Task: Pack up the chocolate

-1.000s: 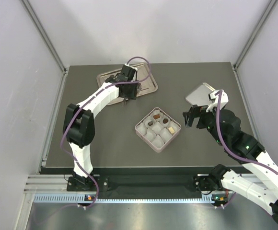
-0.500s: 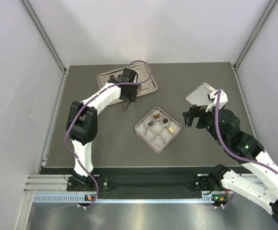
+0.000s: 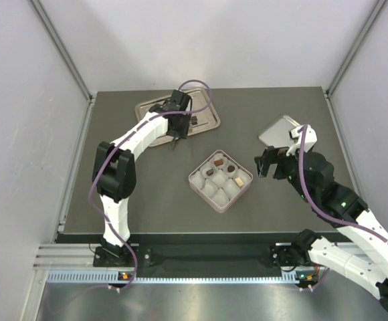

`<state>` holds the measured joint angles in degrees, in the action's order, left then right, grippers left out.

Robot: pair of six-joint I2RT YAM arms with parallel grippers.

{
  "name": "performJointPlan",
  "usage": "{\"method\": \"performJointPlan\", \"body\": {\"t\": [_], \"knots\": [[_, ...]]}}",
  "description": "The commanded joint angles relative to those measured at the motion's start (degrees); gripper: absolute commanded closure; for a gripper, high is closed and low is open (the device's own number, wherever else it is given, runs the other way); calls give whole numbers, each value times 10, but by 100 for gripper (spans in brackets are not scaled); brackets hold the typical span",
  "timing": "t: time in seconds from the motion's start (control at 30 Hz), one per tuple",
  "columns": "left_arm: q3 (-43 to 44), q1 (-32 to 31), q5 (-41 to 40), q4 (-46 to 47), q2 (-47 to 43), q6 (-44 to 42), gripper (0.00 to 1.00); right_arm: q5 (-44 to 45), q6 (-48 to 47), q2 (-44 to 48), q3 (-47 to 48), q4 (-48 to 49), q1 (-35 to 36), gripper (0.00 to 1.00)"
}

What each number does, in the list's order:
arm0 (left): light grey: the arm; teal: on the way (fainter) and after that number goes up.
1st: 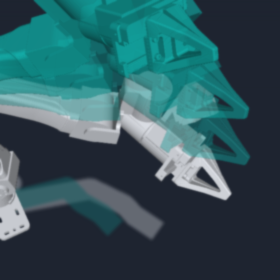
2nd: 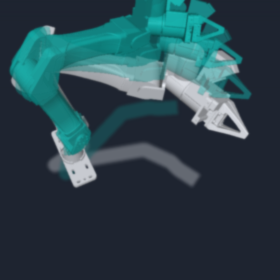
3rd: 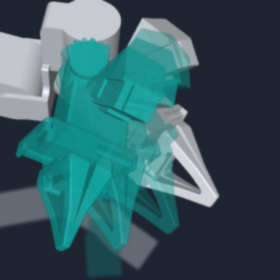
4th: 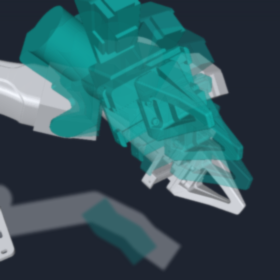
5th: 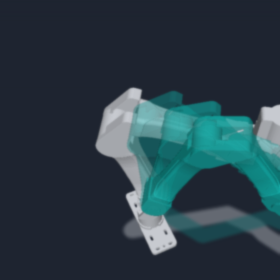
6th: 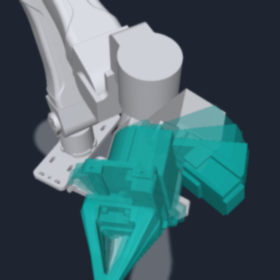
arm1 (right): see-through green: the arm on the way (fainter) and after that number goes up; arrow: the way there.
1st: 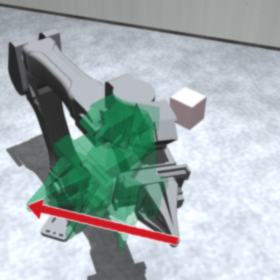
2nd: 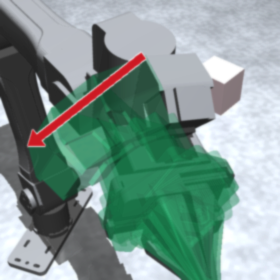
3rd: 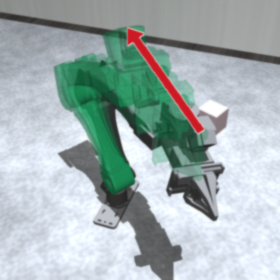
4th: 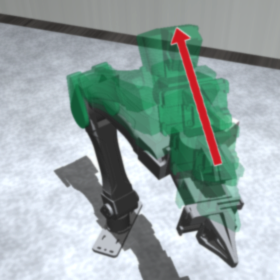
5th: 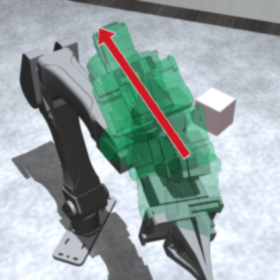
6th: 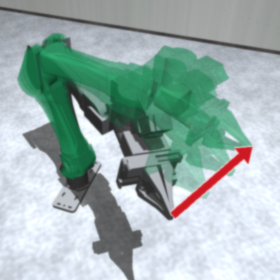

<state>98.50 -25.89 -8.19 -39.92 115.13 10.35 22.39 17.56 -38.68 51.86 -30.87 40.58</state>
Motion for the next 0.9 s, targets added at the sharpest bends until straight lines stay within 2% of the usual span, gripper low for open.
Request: {"method": "performJointPlan", "body": {"t": [0.0,0.23,0.37,0.5,0.87], "knots": [[33,4,-10,-15,-38,-8,63,-2,-4,-2,17,35,-6,0],[61,3,22,-48,-65,-6,65,-6,-1,1,20,35,-6,0],[43,-8,64,-56,-115,-1,65,-4,0,4,23,29,-6,0],[0,-46,100,-64,-164,-4,65,1,1,8,23,23,-6,0],[-143,-171,131,-91,-308,19,66,16,5,26,30,0,-7,0]]}}
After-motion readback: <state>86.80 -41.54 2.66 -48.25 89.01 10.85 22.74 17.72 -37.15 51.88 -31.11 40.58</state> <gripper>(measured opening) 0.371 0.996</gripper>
